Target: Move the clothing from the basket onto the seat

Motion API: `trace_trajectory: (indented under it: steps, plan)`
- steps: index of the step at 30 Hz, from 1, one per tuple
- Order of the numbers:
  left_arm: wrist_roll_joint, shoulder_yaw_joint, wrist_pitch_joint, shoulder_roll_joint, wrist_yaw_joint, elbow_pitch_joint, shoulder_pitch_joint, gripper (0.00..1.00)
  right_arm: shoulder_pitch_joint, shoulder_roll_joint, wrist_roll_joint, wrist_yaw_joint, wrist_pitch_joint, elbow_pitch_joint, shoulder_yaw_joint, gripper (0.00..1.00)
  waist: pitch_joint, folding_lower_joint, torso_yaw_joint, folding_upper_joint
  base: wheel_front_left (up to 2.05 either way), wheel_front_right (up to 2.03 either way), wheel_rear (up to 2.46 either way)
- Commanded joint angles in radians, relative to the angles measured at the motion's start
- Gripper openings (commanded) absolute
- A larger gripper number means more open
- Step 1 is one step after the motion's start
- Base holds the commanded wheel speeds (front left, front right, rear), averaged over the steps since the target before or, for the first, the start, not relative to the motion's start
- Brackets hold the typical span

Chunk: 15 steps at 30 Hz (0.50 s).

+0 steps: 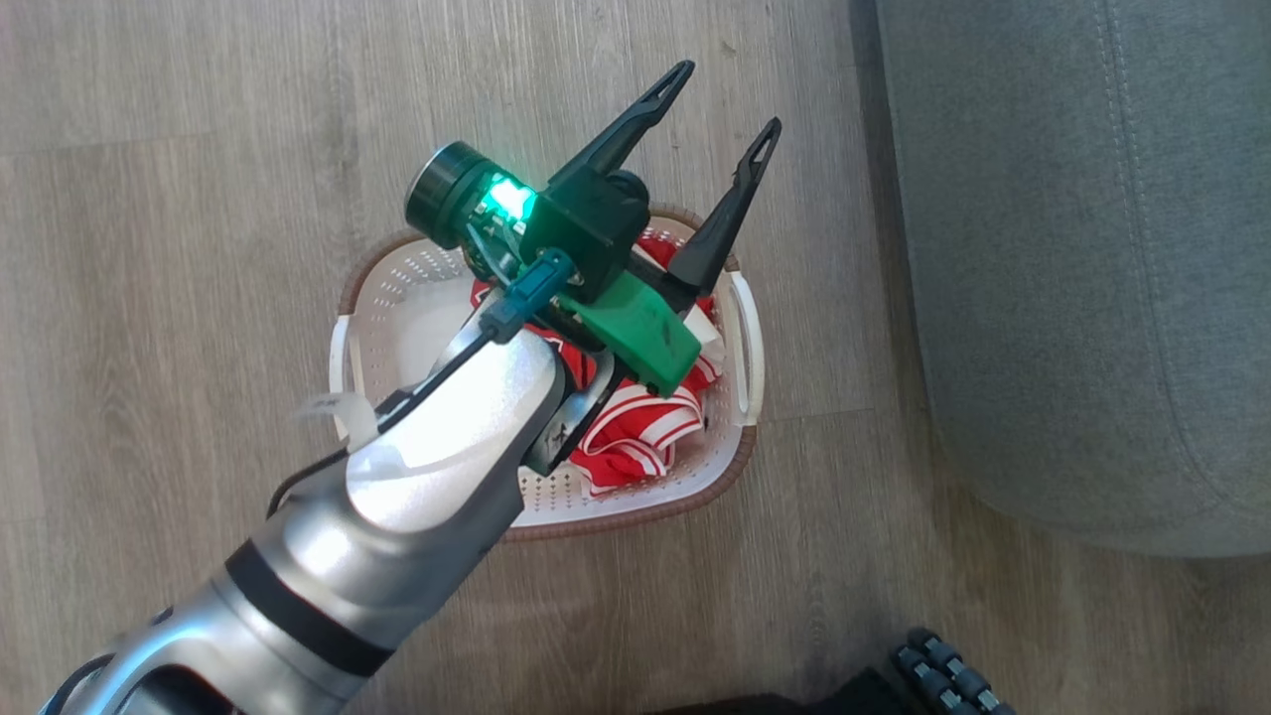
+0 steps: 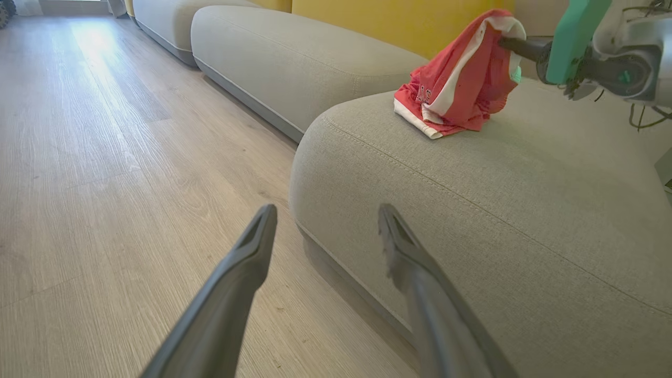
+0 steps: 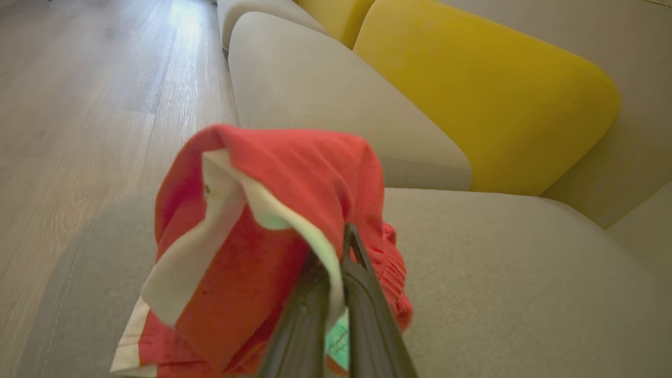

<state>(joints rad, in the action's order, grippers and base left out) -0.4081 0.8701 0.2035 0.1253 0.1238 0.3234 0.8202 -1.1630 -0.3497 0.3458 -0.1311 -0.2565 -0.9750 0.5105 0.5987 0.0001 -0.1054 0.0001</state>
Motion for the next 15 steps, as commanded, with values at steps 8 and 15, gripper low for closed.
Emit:
trace_trajectory:
  steps: [8,15]
  plan:
    - [0.006,-0.012,-0.014,0.029,0.013,-0.047,0.024,1.0,0.04,0.054,0.06,0.0,-0.005,0.037,0.029,1.0,0.007,-0.0001,-0.011,-0.0001,0.0,0.0,0.0]
    - [-0.002,-0.02,-0.015,0.043,0.023,-0.045,0.02,1.0,0.068,0.091,0.035,0.0,-0.005,0.047,-0.046,1.0,-0.006,-0.0001,-0.032,-0.0001,0.0,0.0,0.0]
